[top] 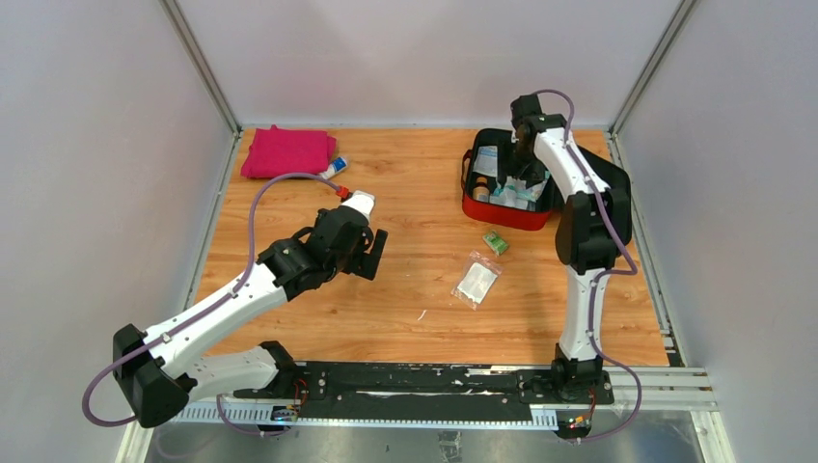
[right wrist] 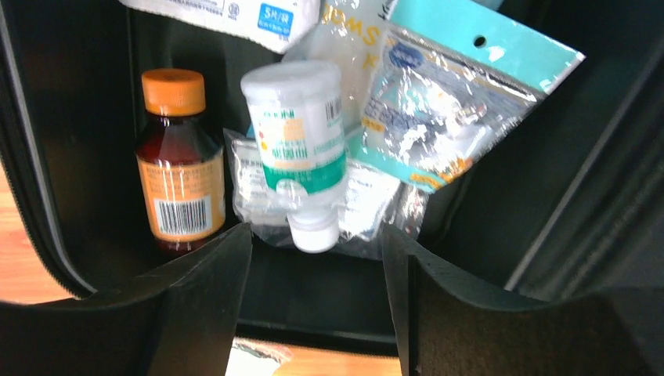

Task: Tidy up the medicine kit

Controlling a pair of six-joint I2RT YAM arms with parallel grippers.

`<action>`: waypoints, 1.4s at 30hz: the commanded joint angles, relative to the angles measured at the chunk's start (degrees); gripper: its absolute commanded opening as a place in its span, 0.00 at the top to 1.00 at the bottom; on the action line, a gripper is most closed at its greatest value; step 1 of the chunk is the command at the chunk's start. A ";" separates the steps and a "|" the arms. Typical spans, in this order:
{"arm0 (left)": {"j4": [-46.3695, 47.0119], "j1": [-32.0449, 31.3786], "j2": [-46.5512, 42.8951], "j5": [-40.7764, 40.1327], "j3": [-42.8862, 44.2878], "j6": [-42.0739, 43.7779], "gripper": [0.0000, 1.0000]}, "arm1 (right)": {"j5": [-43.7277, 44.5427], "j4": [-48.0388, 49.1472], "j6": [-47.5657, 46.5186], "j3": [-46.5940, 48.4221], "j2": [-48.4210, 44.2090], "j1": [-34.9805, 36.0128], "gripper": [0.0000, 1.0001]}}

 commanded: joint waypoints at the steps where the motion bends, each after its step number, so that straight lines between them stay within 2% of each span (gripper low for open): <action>1: -0.27 0.61 -0.39 -1.06 -0.68 -0.80 0.00 | 4.24 -3.31 -1.03 -2.96 -7.31 2.03 0.35; 5: 0.04 0.72 -1.03 -1.33 -1.64 -4.29 0.00 | 5.84 -1.76 -0.23 -9.51 -15.24 4.19 0.37; 12: 1.64 1.97 -3.84 -1.76 -7.71 -16.80 0.00 | 5.89 -0.50 -0.69 -20.87 -26.34 10.44 0.37; 18: 1.04 2.46 -6.79 -1.40 -8.03 -16.35 0.00 | 1.84 1.11 -1.30 -32.61 -31.38 11.75 0.36; 26: -3.29 2.65 -7.39 -2.51 -3.67 -8.43 0.00 | -0.70 3.00 -5.71 -35.87 -26.87 11.73 0.33; 31: -5.13 2.65 -8.06 -4.31 -1.54 -1.81 0.00 | -0.53 5.77 -6.81 -34.62 -21.97 11.71 0.30; 36: -5.56 2.65 -8.24 -4.24 -1.52 -1.29 0.00 | 0.04 8.25 -8.56 -33.05 -18.23 11.71 0.23; 42: -5.57 2.65 -8.07 -4.64 -1.83 -1.42 0.00 | -0.64 9.68 -11.91 -32.64 -14.52 11.71 0.26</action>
